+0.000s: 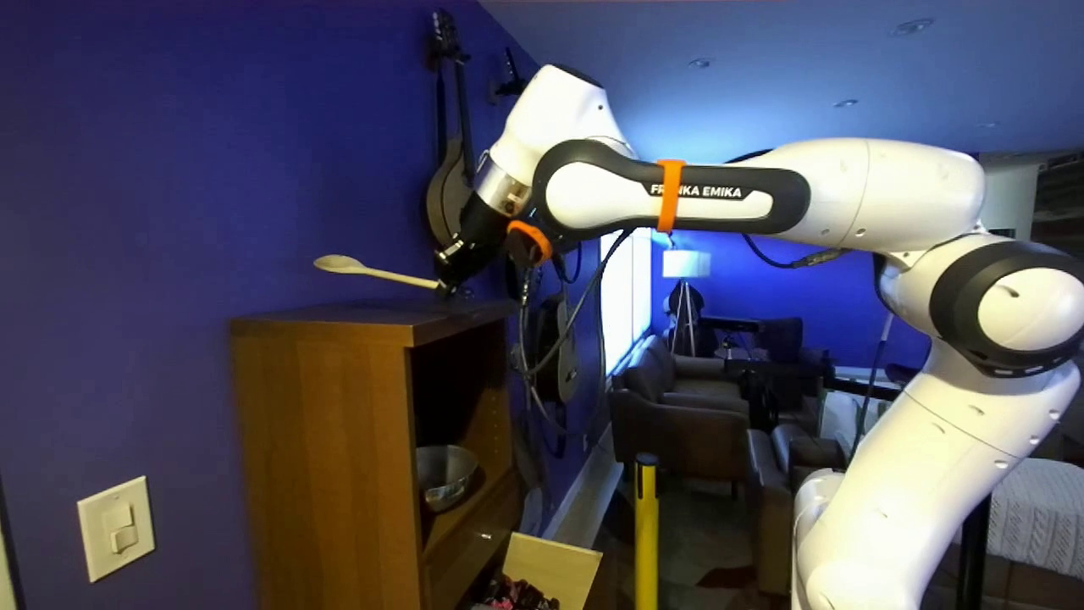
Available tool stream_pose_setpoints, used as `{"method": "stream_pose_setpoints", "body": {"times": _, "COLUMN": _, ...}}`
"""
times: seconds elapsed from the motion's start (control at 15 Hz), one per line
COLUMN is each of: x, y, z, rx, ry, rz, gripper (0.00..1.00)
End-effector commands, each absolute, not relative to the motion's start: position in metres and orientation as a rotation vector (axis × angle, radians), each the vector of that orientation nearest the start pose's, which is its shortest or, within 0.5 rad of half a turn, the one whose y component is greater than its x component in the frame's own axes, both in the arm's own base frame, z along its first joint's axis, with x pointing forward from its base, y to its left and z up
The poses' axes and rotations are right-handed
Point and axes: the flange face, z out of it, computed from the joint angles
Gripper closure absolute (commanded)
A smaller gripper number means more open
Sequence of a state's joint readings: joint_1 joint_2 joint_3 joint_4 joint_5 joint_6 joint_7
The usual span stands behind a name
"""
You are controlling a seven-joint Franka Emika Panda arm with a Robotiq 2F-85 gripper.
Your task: Put the wooden spoon on top of the cabinet
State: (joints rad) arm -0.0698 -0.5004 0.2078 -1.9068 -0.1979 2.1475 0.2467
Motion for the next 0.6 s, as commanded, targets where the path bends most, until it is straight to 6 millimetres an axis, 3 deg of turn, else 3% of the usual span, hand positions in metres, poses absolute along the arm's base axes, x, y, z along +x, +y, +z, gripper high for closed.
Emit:
{"method": "stream_pose_setpoints", "body": {"times": 0.0, "x": 0.467, "y": 0.098, "z": 0.778, "rx": -3.056, "ry": 0.216, "rz": -1.255, "gripper": 0.97}}
{"method": "stream_pose_setpoints", "body": {"times": 0.27, "x": 0.501, "y": 0.1, "z": 0.777, "rx": -3.11, "ry": 0.288, "rz": -1.154, "gripper": 0.97}}
{"method": "stream_pose_setpoints", "body": {"times": 0.33, "x": 0.508, "y": 0.098, "z": 0.775, "rx": -3.132, "ry": 0.303, "rz": -1.137, "gripper": 0.61}}
{"method": "stream_pose_setpoints", "body": {"times": 0.4, "x": 0.513, "y": 0.095, "z": 0.776, "rx": -3.15, "ry": 0.316, "rz": -1.116, "gripper": 0.6}}
{"method": "stream_pose_setpoints", "body": {"times": 0.53, "x": 0.518, "y": 0.086, "z": 0.784, "rx": -3.163, "ry": 0.348, "rz": -1.098, "gripper": 0.48}}
